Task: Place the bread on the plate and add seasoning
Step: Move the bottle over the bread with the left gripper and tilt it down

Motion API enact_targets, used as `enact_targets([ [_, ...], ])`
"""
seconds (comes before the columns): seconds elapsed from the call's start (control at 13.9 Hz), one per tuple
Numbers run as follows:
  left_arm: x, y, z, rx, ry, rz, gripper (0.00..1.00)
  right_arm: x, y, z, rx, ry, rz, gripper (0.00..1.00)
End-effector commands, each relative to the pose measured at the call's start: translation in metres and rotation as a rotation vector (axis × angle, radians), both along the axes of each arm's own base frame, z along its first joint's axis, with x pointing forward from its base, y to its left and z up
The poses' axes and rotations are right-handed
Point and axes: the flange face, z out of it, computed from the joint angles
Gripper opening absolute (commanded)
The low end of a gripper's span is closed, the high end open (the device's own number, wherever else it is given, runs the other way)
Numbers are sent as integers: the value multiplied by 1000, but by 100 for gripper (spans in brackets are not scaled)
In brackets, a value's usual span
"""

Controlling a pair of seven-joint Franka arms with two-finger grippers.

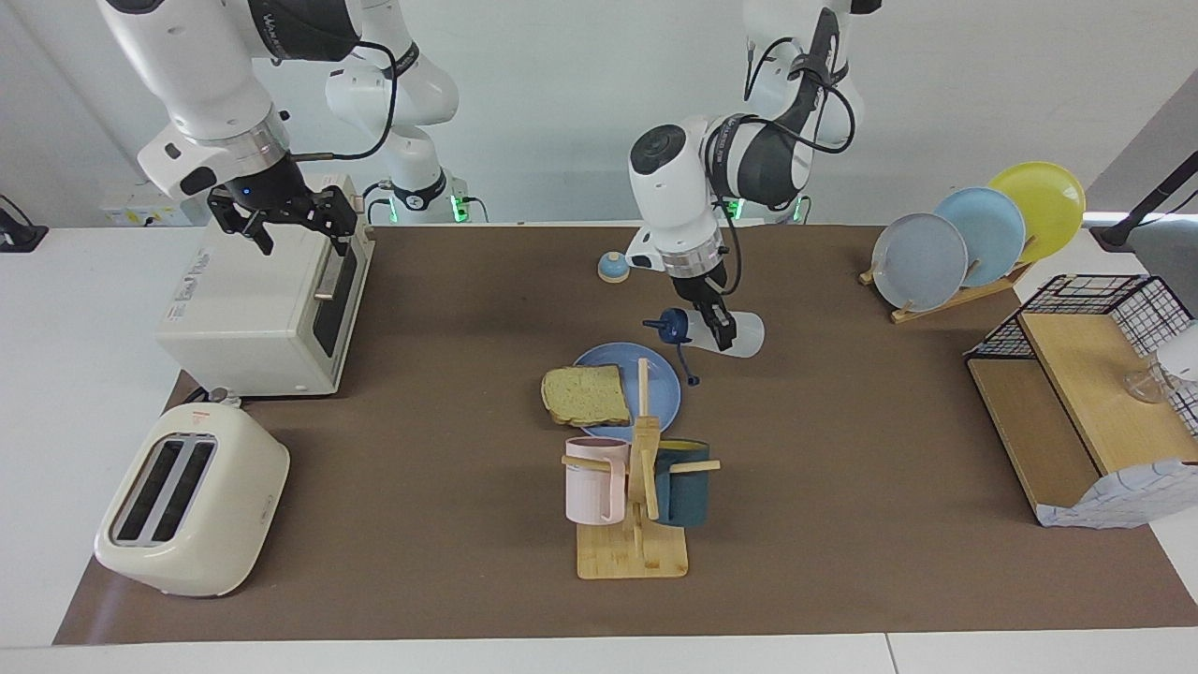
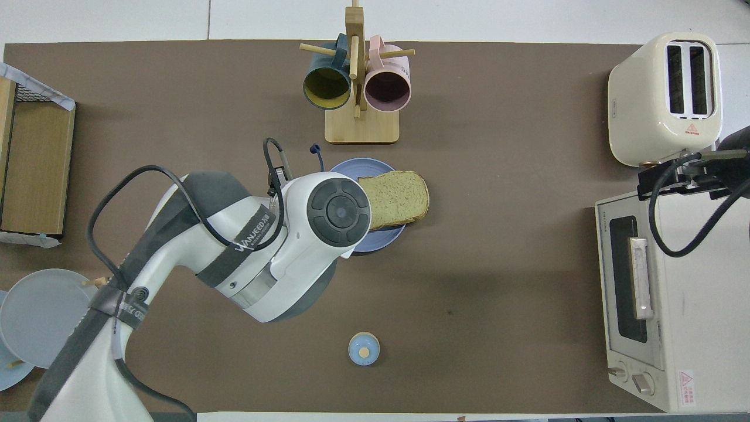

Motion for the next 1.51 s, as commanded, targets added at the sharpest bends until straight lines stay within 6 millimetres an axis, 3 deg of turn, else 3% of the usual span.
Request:
enact_targets([
  [0.0,5,-33,-17,143,-10,-9,0,-5,-17,-3,8,-4,16,100],
  [0.14,10,-52,-30,229,-6,-8,0,0,-25,-10,9,-19,5,100],
  [0.36,1,-59,-43,343,-20,-38,0,-5,-30,-3,8,13,-4,100],
  [0.43,1,-59,-50,368,-14,-37,0,-4,-31,-5,8,8,-6,100],
  [0.93,0,-51,-48,506,-50,-49,0,-1,-35,-15,10,-25,33,100],
  [1.08,-1,-49,-70,591,-30,-43,0,-1,-41,-15,12,-28,49,100],
  [1.15,-5,-64,-104,678,-21,-56,0,-1,-41,-13,11,-31,43,100],
  [1.22,2,-72,-88,672,-40,-30,0,-2,-42,-14,11,-29,38,100],
  [1.43,2,-69,-85,739,-51,-9,0,3,-43,-11,11,-56,16,100],
])
